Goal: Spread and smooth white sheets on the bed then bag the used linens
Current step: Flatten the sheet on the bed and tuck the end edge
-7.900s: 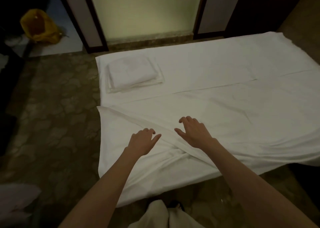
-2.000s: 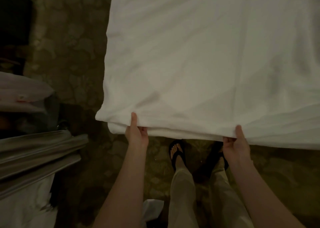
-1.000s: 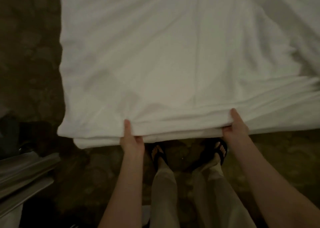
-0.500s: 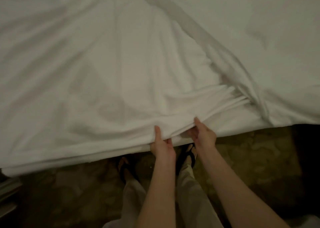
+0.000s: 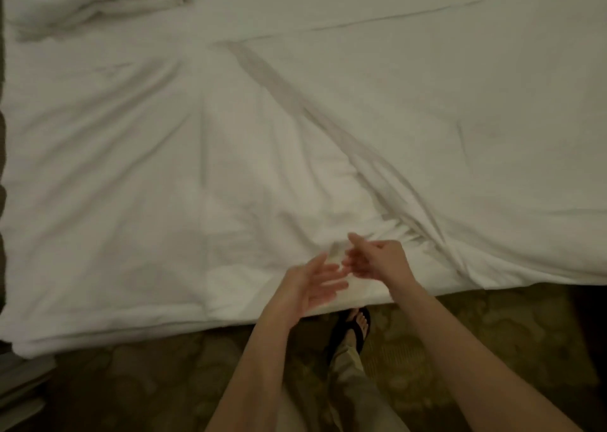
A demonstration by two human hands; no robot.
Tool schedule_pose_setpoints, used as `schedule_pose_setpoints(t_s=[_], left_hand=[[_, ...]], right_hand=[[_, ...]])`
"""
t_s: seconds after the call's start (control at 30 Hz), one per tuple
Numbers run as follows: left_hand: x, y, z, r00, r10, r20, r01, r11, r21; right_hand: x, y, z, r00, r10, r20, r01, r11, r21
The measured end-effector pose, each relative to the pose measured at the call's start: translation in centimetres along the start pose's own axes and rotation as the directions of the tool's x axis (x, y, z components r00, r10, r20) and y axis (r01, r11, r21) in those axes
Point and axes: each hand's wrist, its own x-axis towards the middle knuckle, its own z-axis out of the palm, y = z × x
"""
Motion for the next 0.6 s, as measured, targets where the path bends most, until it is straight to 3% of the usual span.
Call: schedule_pose_setpoints(t_s=[0.1,0.23,0.43,0.6], left_hand=[[0.9,4.7,1.5,0.976,0.208,-0.067,-0.206,0.978,0.030],[1.6,10.8,3.1,0.926,0.362,-0.102,-0.349,0.928,0.128],[3.2,16.9,7.0,0.925,0.366,-0.099,-0.332,0.908,0.255],[6.5,18.6,10.0,0.955,0.275,-0.113,-0.215,0.901,0.377]], right_hand=[[0.7,-3.4,-0.7,0.994,-0.110,0.006,0.109,0.989,0.095],[1.8,-6.5,-0.6,0.994,-0.111,0.006,0.105,0.958,0.265],[3.1,-7.8,-0.4,0.998,0.059,-0.005,-0.046,0.829,0.558],[4.9,-6.7,-1.3,0.985,0.149,-0.086,-0.052,0.735,0.676]])
